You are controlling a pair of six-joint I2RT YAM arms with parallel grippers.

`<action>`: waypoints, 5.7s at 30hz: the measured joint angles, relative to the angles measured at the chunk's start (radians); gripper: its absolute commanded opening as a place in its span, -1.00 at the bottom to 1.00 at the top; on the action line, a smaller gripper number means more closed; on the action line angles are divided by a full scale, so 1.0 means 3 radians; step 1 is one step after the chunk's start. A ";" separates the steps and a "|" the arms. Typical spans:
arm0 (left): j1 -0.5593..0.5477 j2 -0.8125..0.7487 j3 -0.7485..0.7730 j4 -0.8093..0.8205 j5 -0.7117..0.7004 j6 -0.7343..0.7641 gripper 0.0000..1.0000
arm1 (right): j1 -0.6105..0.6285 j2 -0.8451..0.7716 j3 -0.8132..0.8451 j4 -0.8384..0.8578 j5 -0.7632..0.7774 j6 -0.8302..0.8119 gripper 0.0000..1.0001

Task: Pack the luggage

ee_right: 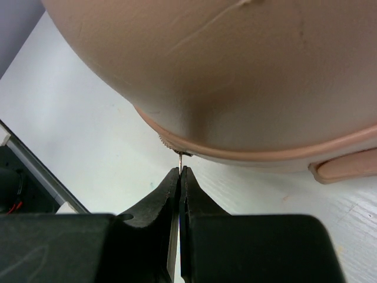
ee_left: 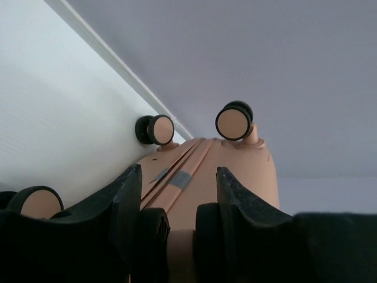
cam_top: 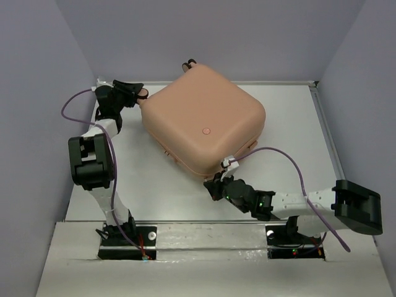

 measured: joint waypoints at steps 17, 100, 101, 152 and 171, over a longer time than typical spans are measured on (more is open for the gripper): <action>0.0123 -0.2075 -0.2238 0.0706 -0.1005 -0.0174 -0.89 | -0.1700 -0.0441 0.0224 -0.1191 -0.1589 -0.0551 -0.86; -0.2955 -0.2475 -0.2541 -0.1237 -0.2228 0.1640 -0.59 | -0.2003 -0.0683 0.0168 -0.0880 -0.1957 -0.0624 -0.86; -0.2958 -0.2450 -0.2523 -0.1236 -0.2224 0.1656 -0.59 | -0.1995 -0.0712 0.0141 -0.0877 -0.1916 -0.0619 -0.86; -0.0942 -0.2799 -0.2797 -0.0460 -0.1745 0.0893 0.04 | -0.1104 -0.0717 0.0098 -0.0838 -0.1049 -0.0613 -0.86; -0.0659 -0.3021 -0.2207 -0.0549 -0.1841 0.0715 0.98 | -0.1153 -0.0717 0.0092 -0.0832 -0.1150 -0.0614 -0.86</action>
